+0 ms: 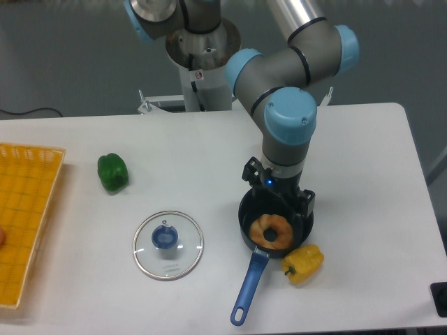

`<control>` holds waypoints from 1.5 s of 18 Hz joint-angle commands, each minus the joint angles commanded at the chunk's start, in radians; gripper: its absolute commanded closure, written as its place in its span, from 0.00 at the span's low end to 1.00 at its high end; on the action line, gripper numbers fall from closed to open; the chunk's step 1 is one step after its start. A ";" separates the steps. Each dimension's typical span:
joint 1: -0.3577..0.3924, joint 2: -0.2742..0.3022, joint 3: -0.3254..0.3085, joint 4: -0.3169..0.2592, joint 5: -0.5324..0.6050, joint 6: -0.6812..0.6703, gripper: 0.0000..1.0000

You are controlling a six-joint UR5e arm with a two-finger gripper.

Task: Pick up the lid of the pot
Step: 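Lift the gripper up from above the black saucepan, then move the gripper over the glass lid's blue knob and lower it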

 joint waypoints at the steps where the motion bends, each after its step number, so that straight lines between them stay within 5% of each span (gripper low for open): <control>1: 0.000 0.000 -0.002 0.002 0.002 0.002 0.00; 13: -0.020 -0.002 -0.064 0.023 -0.066 -0.141 0.00; 27: -0.224 -0.044 -0.086 0.044 -0.063 -0.528 0.00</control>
